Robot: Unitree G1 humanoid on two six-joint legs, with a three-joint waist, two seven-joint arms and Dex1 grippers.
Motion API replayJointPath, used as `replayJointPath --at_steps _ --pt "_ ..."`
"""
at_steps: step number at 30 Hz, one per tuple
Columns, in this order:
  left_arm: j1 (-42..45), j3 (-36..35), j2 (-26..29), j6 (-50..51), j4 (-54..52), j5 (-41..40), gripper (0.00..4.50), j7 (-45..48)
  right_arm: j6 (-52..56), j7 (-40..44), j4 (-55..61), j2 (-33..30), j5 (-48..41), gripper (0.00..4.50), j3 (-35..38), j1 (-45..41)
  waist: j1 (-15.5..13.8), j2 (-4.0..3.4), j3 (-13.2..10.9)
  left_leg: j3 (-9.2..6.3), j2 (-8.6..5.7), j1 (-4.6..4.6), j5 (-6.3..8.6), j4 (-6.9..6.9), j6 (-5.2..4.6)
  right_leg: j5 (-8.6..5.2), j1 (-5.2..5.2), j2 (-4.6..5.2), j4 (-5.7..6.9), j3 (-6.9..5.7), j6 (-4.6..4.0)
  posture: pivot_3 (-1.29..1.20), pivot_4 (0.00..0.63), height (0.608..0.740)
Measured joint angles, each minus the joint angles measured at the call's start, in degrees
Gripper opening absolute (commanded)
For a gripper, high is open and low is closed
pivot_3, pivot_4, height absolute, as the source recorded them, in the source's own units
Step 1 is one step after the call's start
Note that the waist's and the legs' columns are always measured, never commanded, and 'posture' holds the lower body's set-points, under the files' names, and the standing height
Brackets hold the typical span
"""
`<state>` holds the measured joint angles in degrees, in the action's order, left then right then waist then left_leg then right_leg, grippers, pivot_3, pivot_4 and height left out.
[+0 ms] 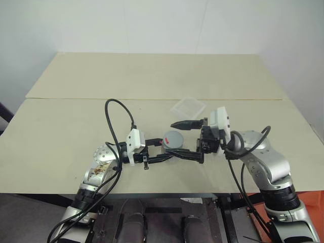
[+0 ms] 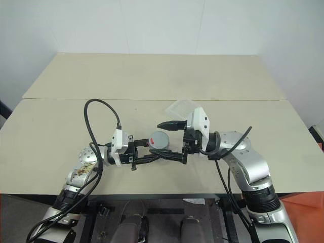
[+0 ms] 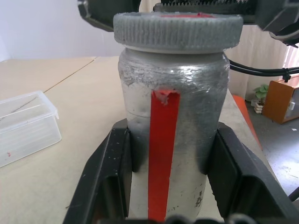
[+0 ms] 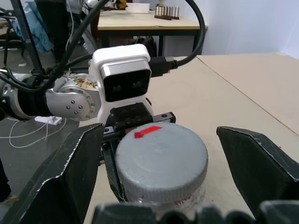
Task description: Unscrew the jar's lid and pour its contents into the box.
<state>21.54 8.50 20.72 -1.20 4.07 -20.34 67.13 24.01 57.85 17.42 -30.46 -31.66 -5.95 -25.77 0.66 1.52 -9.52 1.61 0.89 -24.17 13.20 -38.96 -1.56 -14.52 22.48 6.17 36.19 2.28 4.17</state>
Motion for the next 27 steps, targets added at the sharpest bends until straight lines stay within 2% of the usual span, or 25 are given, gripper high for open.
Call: replayJointPath --at_steps 1,6,17,21,27 --pt "0.0 0.0 0.0 0.0 0.0 0.0 1.89 0.0 0.0 0.0 0.0 0.0 0.0 4.49 0.0 0.0 0.0 0.0 0.0 0.0 0.0 0.0 0.0 0.0 0.0 0.0 0.0 0.0 0.0 0.0 0.0 0.0 0.15 0.74" --pt "0.0 0.0 0.0 -0.1 0.0 0.0 1.89 0.0 0.0 0.1 -0.1 0.0 0.1 3.51 0.0 0.0 0.0 0.0 0.0 0.0 0.0 0.0 0.0 0.0 0.0 0.0 0.0 0.0 0.0 0.0 0.0 0.0 0.15 0.74" --pt "0.0 0.0 -0.1 -0.2 0.1 0.0 1.89 -0.1 -0.9 0.8 -0.6 0.0 1.8 3.51 -0.3 0.0 0.0 0.0 0.0 0.0 0.0 0.0 0.0 0.0 0.0 0.0 0.0 0.0 0.0 0.0 0.0 0.0 0.15 0.74" --pt "0.1 0.0 -0.2 -1.0 0.5 0.0 1.89 -0.2 -0.9 1.3 -0.7 0.0 1.6 2.79 -0.4 0.0 0.0 0.0 0.0 0.0 0.0 0.0 0.0 0.0 0.0 0.0 0.0 0.0 0.0 0.0 0.0 0.0 0.15 0.74" --pt "0.1 0.1 -0.3 -1.5 0.7 0.0 1.89 -0.2 -0.9 1.3 -0.7 0.1 1.6 2.79 -0.3 0.0 0.0 0.0 0.0 0.0 0.0 0.0 0.0 0.0 0.0 0.0 0.0 0.0 0.0 0.0 0.0 0.0 0.15 0.74"
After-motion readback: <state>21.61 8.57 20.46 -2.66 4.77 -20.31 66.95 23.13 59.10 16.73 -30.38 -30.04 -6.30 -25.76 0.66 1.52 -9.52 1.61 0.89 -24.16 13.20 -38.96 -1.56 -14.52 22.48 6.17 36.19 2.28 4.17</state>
